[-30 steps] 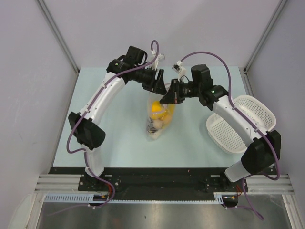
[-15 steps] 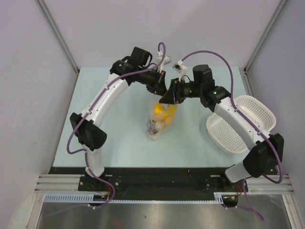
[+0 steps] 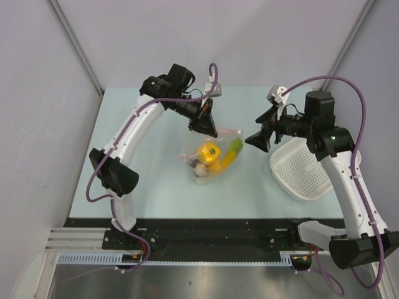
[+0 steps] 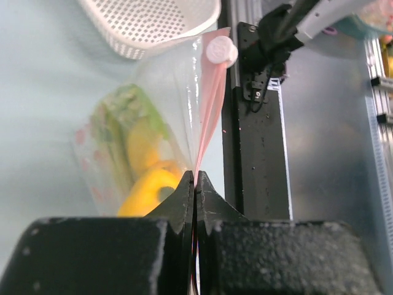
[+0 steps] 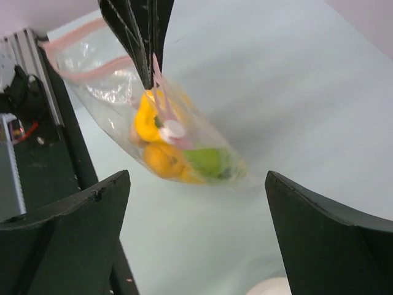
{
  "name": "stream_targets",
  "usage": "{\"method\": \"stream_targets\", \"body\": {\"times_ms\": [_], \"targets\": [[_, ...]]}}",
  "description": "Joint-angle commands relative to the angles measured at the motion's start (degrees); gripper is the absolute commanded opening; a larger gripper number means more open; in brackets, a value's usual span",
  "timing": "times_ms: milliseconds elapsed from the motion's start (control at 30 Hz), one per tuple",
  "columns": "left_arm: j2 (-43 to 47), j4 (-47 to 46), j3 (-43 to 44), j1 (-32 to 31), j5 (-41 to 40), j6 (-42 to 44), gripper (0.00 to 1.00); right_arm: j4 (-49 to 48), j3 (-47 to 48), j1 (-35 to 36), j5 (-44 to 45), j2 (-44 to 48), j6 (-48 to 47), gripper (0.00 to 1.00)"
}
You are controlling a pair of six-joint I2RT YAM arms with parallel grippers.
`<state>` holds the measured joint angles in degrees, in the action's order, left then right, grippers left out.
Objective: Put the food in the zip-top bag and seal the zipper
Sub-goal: Zip the zipper food storage bag at the center of the board.
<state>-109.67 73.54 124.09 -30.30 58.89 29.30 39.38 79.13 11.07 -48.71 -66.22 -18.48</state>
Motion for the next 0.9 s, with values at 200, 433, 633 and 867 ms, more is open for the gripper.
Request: {"method": "stream_targets", "body": {"times_ms": [200,433,633,867], "targets": [[4.5,10.3,-0.7,-1.9,8.2,13.6,0.00,-4.7,-8.7,7.8,-0.9,7.1,-16.6,0.76],[6.7,9.5,-4.7,-3.4,6.3,14.9,0.00,-8.7,-10.1,12.0,1.7,8.0,-15.6,0.41],[7.0,9.3,-5.4,-3.4,6.6,15.2,0.00,-6.6,-10.3,12.0,3.6,7.8,-16.6,0.18],[7.1,9.4,-5.2,-3.5,7.2,15.7,0.00,-3.3,-10.4,12.0,4.2,7.9,-19.1,0.37]]}}
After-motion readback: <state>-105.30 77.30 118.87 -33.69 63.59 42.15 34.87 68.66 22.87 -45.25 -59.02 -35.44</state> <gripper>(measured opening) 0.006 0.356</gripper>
